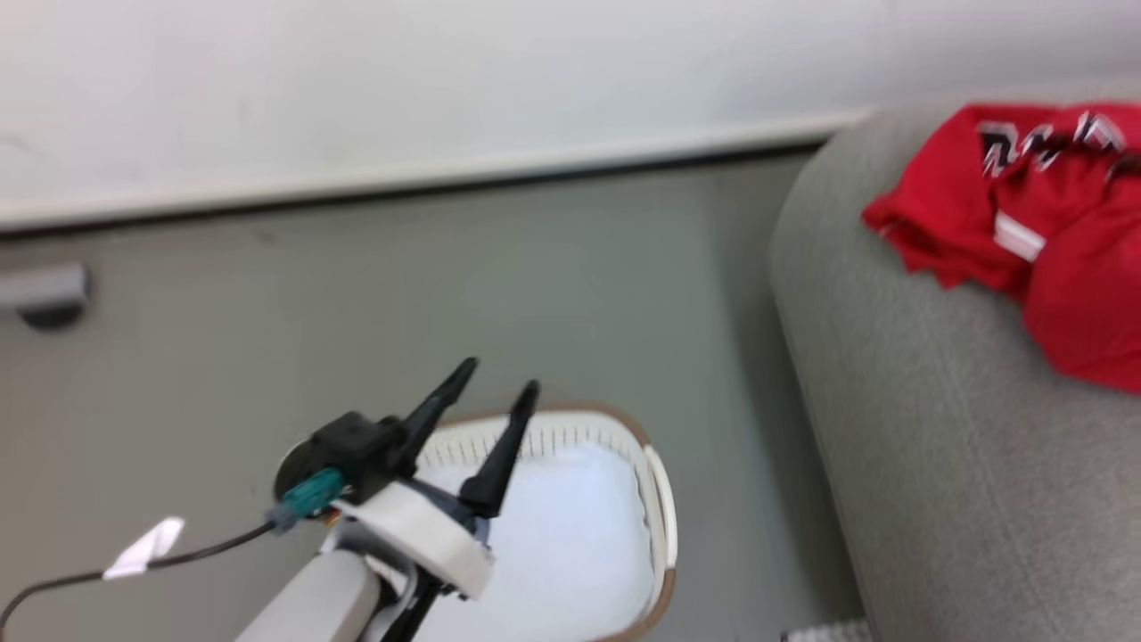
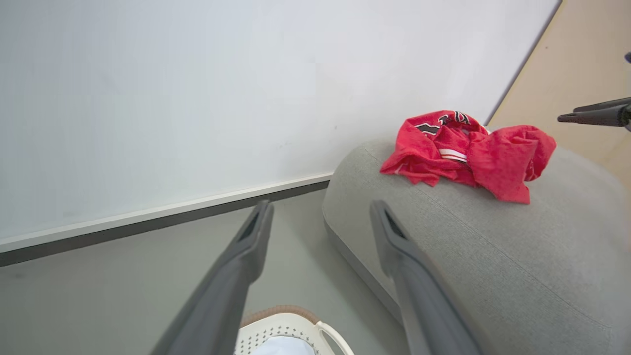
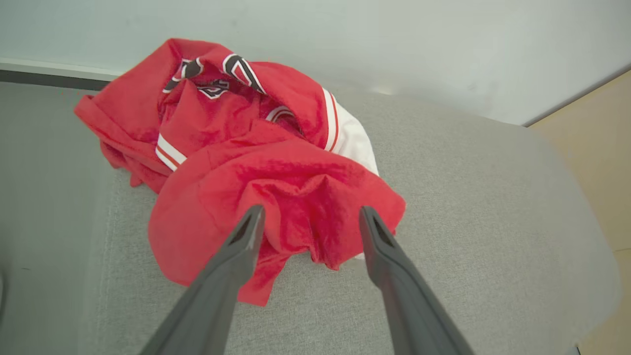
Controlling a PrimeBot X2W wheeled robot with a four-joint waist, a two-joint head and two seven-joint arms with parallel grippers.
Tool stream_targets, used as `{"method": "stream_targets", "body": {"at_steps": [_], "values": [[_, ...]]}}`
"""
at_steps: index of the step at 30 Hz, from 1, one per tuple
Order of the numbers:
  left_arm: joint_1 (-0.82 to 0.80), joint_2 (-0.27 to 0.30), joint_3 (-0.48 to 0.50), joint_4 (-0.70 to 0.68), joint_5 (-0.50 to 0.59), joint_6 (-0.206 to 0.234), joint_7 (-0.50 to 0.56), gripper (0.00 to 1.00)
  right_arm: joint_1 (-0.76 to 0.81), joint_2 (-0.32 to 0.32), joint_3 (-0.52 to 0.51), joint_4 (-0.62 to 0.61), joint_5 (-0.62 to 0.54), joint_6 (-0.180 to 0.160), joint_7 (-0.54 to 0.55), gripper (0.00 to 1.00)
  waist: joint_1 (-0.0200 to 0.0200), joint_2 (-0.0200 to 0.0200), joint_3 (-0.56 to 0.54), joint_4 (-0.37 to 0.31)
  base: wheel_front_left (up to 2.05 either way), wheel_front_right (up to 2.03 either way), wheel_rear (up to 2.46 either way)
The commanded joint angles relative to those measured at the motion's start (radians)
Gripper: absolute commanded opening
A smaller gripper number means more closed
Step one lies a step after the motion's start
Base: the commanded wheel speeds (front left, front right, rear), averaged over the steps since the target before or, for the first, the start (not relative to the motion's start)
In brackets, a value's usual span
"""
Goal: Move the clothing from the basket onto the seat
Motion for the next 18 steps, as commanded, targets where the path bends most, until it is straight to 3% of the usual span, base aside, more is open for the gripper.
{"method": "stream_targets", "body": {"at_steps": [1,9,13,18], "values": [[0.029,0.003,0.015,0.0,-0.005,0.006,0.0,1.0,0.027,-0.019,0.018,-0.03,0.02,-0.002,0.003,1.0,0.0002,0.0,-0.132,0.02,0.0,0.0,0.0],[0.144,0.026,0.184,-0.038,-0.019,0.05,0.0,1.0,0.129,-0.07,0.07,-0.287,0.136,-0.002,-0.079,1.0,0.0002,0.0,-0.254,0.067,0.0,0.0,0.0],[0.192,0.026,0.254,-0.058,-0.002,0.072,0.0,1.0,0.218,-0.039,0.033,-0.4,0.185,-0.002,-0.162,1.0,0.0002,0.0,-0.276,0.097,0.0,0.0,0.0],[0.245,0.014,0.34,-0.07,0.022,0.095,0.0,1.0,0.353,0.003,-0.037,-0.504,0.156,-0.002,-0.262,1.0,0.0002,0.0,-0.291,0.123,0.0,0.0,0.0]]}}
